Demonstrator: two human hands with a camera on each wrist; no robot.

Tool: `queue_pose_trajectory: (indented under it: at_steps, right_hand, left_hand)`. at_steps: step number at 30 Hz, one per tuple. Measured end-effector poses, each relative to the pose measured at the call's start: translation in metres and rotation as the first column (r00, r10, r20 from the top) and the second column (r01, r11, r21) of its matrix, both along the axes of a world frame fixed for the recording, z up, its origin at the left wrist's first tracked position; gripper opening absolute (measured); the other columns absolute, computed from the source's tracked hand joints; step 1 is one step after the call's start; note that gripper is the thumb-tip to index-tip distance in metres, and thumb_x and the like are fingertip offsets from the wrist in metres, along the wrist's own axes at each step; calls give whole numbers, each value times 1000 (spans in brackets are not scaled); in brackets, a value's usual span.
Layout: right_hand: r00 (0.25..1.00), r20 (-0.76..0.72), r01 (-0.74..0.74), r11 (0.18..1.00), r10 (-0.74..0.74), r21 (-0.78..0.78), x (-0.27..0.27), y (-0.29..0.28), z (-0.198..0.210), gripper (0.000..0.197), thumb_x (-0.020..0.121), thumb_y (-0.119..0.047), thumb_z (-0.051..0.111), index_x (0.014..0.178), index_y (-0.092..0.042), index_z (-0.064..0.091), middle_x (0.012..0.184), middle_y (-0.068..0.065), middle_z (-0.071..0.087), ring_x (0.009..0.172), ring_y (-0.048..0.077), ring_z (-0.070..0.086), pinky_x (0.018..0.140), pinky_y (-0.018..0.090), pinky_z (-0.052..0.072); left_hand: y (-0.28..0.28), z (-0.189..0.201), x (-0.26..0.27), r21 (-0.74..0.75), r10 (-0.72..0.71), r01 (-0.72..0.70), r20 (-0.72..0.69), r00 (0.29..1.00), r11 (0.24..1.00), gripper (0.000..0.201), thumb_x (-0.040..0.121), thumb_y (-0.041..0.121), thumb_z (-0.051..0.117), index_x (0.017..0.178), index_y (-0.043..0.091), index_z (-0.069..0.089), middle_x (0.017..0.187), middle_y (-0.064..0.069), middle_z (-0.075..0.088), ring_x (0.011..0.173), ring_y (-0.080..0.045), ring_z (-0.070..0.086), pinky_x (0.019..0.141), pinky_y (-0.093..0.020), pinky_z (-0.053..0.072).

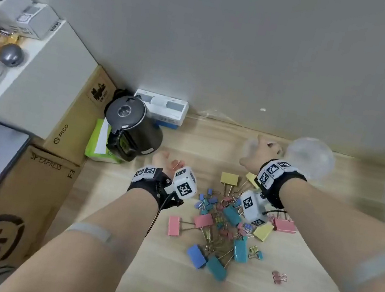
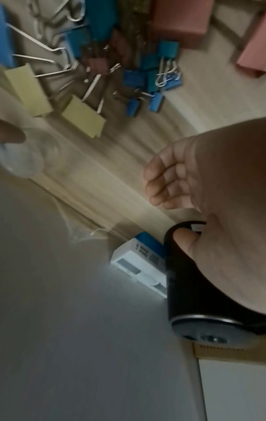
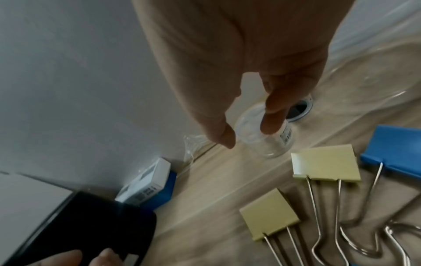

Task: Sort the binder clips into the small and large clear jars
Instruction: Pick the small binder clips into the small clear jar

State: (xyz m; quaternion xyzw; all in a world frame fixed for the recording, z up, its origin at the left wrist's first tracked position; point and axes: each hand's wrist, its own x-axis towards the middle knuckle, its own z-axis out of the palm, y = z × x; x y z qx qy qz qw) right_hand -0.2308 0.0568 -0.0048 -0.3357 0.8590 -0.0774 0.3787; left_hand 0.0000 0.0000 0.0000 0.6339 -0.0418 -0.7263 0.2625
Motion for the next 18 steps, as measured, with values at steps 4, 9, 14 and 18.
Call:
queue_pose_trajectory:
  at_steps: [4, 9, 14, 18]
  right_hand:
    - [979, -163, -121, 992, 125, 38, -4, -12, -15, 70, 82, -23, 63, 142, -28, 28, 146, 13, 21, 122, 43, 40, 82, 46, 43]
    - [968, -175, -176, 984, 180, 36, -11, -22, -26, 57, 83, -17, 59, 136, -22, 39, 143, 13, 27, 107, 40, 50, 79, 45, 48]
    - [984, -166, -88, 988, 66, -129, -11, -19, -23, 64, 83, -42, 62, 138, -19, 41, 137, 14, 45, 116, 37, 51, 86, 43, 47]
    - [973, 226, 100, 975, -54, -197, -1, -15, -13, 79, 74, -72, 61, 135, -21, 54, 125, 6, 61, 106, 25, 60, 86, 36, 50]
  left_hand:
    - [8, -25, 11, 41, 64, -66, 53, 997, 997, 34, 99, 37, 44, 96, 4, 53, 86, -8, 56, 68, -22, 55, 65, -35, 46]
    - [11, -41, 16, 72, 55, -53, -26, 998, 996, 33, 99, 37, 46, 90, 5, 53, 82, -7, 56, 69, -21, 53, 69, -34, 46]
    - [12, -44, 12, 94, -10, 17, -77, 997, 995, 33, 96, 39, 51, 93, 6, 56, 82, -7, 59, 71, -22, 56, 70, -35, 49]
    - [14, -26, -7, 127, -153, 169, -126, 980, 977, 54, 94, 48, 56, 114, -2, 56, 106, -17, 62, 88, -33, 62, 75, -41, 54]
